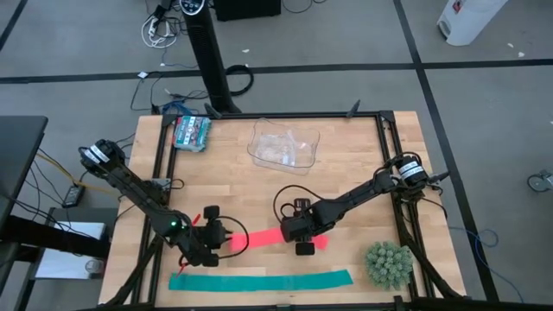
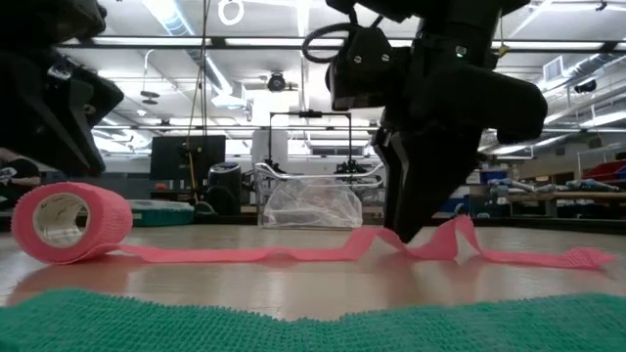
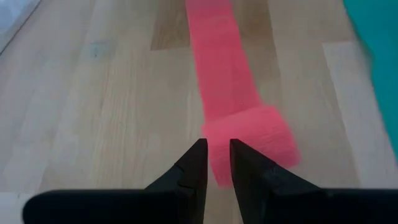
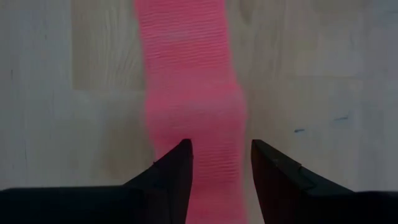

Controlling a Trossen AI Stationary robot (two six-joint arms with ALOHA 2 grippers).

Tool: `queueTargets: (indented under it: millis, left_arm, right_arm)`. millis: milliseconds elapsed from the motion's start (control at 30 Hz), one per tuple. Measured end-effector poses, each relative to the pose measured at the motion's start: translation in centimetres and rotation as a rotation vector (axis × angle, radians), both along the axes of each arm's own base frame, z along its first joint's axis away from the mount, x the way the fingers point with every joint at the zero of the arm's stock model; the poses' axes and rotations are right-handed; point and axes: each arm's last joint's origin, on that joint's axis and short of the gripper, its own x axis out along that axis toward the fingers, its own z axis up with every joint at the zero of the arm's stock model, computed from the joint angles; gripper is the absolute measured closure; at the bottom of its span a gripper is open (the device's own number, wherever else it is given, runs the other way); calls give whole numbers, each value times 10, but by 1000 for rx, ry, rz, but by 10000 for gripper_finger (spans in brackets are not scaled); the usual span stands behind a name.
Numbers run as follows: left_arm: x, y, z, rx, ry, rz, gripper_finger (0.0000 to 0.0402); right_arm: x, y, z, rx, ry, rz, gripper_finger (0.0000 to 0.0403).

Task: Roll bandage

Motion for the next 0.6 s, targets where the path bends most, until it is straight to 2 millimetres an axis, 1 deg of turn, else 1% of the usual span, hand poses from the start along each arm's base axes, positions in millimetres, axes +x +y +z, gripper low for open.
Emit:
queueTargets:
  millis: [133,267,400,600]
  left_arm:
    - [1,-9,14,59,-34,-10,328]
    - [-5,-21,27,167,-135,-1,328]
    - [-19,-32,34,256,-275,37,328]
    - [-45,-49,39,276,-459,79,328]
  right_arm:
    - [2,-1,13,-59,19,-7,252]
    - [11,2,29,-58,-30,4,252]
    - [22,6,39,-31,-149,41,252]
    - [36,11,47,-8,-303,105,252]
